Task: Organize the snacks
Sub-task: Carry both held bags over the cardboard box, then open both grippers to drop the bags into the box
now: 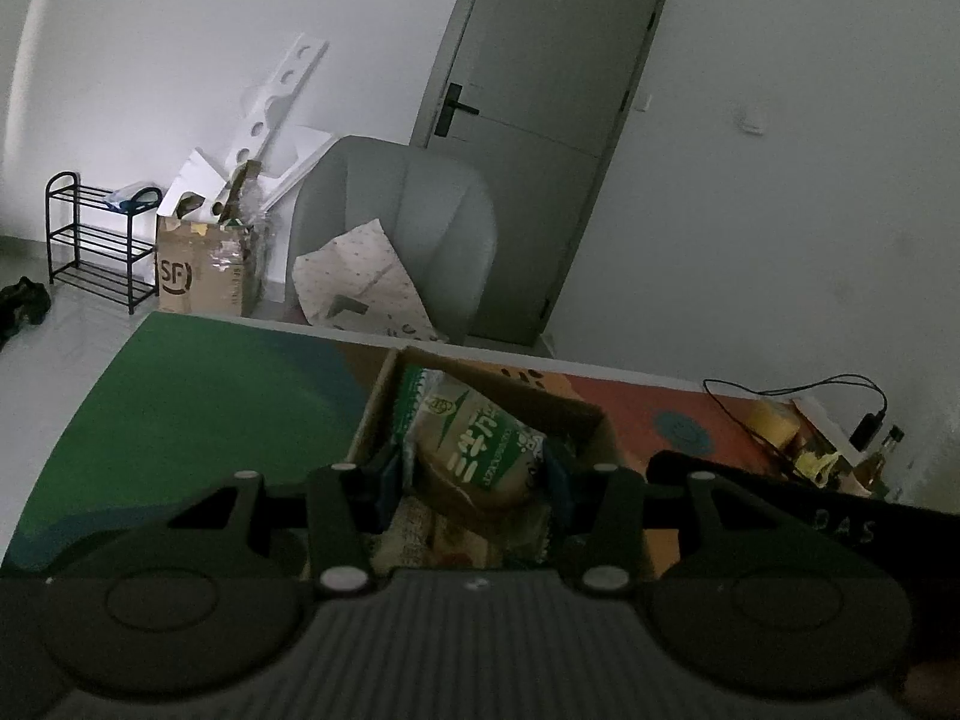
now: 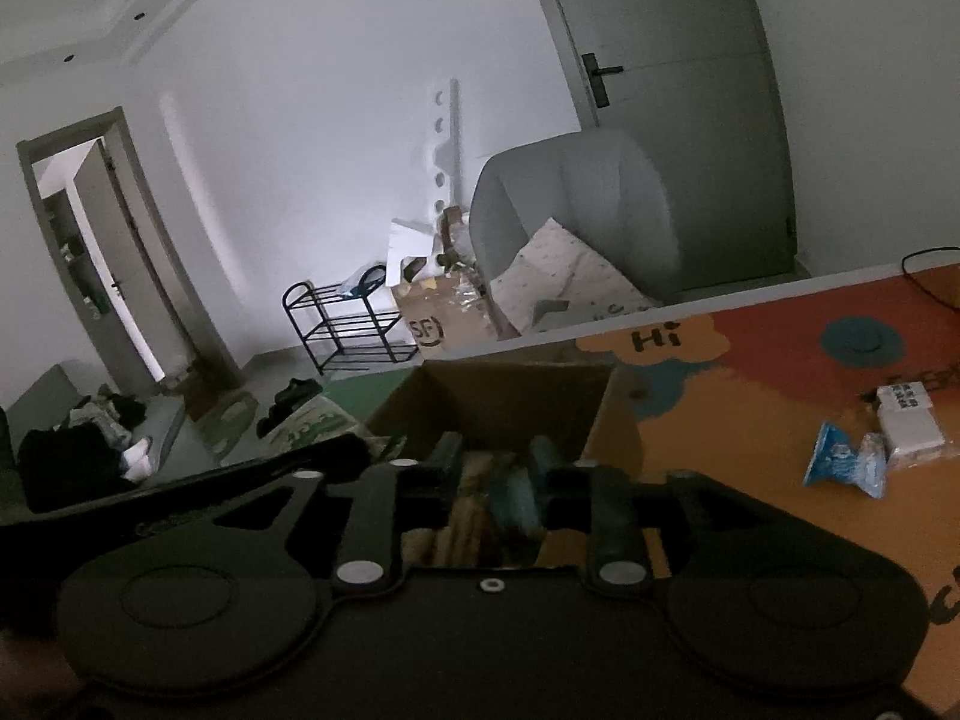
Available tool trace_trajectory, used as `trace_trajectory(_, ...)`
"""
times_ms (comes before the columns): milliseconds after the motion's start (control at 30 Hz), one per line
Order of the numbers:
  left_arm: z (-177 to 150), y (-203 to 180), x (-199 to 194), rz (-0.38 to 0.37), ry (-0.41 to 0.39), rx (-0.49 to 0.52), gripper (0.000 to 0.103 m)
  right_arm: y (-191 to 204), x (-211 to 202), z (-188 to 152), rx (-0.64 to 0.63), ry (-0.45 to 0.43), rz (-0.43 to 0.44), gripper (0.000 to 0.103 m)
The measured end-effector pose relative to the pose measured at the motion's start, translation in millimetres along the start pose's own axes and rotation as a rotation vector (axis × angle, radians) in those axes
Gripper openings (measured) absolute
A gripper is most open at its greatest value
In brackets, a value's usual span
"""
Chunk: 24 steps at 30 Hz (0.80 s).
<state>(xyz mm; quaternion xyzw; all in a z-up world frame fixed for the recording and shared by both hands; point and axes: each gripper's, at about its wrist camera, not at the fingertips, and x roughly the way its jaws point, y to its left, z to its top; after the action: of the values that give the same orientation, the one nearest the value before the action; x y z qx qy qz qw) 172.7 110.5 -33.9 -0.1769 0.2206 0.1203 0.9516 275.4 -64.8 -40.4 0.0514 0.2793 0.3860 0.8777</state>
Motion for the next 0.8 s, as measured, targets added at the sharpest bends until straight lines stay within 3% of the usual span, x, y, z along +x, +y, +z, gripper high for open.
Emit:
trace_trajectory(167, 1.6, -6.5, 4.1, -0.030, 0.007, 0.011, 0.047, -16.1, -8.9, -2.2, 0.026, 0.002, -0.057, 0.031)
trace_trajectory(367, -2.2, -28.6, 18.5, -0.064, 0.038, 0.027, 0.049, -36.1, -25.2, -7.4, 0.044, 0.001, -0.121, 0.040)
trace_trajectory(567, -6.5, -30.5, 21.6, -0.041, 0.036, -0.004, 0.068, -47.5, -29.3, -10.2, 0.069, -0.004, -0.143, 0.043)
trace_trajectory(733, -7.3, -25.4, 13.7, -0.024, 0.044, -0.014, 0.072, -52.0, -26.1, -13.1, 0.074, 0.003, -0.163, 0.043)
trace_trajectory(800, -6.9, -26.9, 10.7, -0.019, 0.045, -0.009, 0.079, -54.3, -27.4, -15.1, 0.075, 0.005, -0.169, 0.047)
